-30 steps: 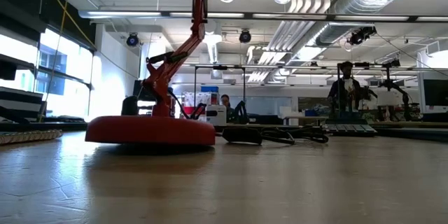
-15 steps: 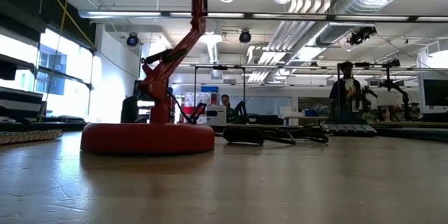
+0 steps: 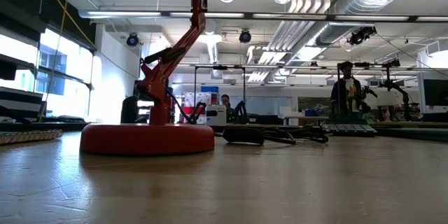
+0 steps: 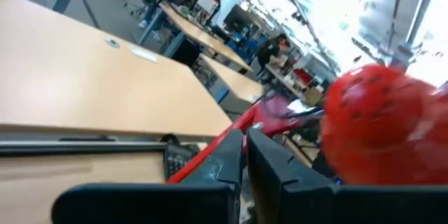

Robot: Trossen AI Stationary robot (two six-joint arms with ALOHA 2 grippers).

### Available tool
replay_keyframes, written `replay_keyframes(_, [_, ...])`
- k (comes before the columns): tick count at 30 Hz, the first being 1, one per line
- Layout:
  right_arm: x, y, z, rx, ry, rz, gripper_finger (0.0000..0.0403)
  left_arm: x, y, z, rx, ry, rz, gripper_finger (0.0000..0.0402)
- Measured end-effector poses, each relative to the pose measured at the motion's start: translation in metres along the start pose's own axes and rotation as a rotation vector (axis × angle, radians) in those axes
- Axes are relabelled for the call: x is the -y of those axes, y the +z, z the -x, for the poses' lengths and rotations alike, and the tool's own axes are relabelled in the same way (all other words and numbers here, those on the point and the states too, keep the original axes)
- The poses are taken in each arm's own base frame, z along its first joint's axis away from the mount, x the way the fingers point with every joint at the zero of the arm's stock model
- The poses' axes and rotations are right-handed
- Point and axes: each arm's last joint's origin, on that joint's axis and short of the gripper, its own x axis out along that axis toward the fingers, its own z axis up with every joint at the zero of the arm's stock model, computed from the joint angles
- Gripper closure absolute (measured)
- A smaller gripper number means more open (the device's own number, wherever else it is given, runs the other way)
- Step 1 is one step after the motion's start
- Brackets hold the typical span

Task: Screw lightbulb
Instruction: Insert the white lightbulb into the red lamp

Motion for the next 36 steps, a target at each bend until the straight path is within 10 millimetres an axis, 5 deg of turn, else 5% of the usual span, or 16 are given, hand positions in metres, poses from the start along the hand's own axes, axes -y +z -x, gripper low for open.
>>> replay_keyframes(7, [-0.001, 0.006, -0.011, -0.061, -0.07, 0.408, 0.0151, 0.001, 0.018, -0.005, 0.048, 0.015, 0.051, 0.0401])
replay_keyframes(14, [-0.002, 0.012, -0.024, -0.024, -0.141, 0.552, 0.0151, 0.012, 0.006, -0.018, 0.089, 0.037, 0.118, 0.0401])
replay_keyframes(29, [-0.016, 0.026, -0.019, 0.124, -0.06, 0.662, 0.0151, 0.03, -0.02, -0.039, 0.124, 0.001, 0.23, 0.0401])
replay_keyframes(36, [-0.023, 0.026, -0.035, 0.131, -0.074, 0.765, 0.0151, 0.034, -0.03, -0.052, 0.136, -0.04, 0.278, 0.0401])
